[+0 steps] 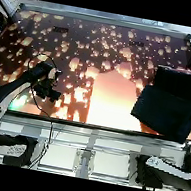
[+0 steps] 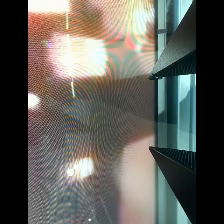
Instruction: Fold the clothes and pants, and hang the long-sleeved shirts on hangers.
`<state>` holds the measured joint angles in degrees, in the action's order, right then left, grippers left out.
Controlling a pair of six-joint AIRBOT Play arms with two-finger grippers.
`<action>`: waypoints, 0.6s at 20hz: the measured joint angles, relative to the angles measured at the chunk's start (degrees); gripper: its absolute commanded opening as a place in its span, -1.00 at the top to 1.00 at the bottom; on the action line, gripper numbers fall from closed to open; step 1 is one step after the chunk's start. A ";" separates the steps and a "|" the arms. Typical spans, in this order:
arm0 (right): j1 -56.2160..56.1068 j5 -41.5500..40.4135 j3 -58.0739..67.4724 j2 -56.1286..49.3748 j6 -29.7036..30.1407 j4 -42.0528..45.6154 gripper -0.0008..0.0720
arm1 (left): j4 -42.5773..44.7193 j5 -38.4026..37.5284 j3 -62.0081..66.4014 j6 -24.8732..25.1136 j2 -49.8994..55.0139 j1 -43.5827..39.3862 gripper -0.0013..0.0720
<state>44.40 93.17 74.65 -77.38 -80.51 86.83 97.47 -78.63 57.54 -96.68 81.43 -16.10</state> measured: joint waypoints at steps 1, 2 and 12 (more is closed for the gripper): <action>0.61 -0.26 -0.04 0.07 -0.26 -0.04 -0.24 | 0.00 0.00 0.00 -0.02 0.00 0.00 -0.39; 1.03 -0.70 -0.07 0.11 -0.44 0.20 -0.24 | 0.00 0.00 0.00 0.00 0.00 0.00 -0.39; -8.20 -5.62 -0.17 4.39 1.95 -14.78 0.90 | 0.00 0.00 0.00 -0.02 0.00 0.00 -0.39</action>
<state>36.21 87.55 74.48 -72.99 -78.56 72.05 97.47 -78.63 57.54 -96.71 81.43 -16.10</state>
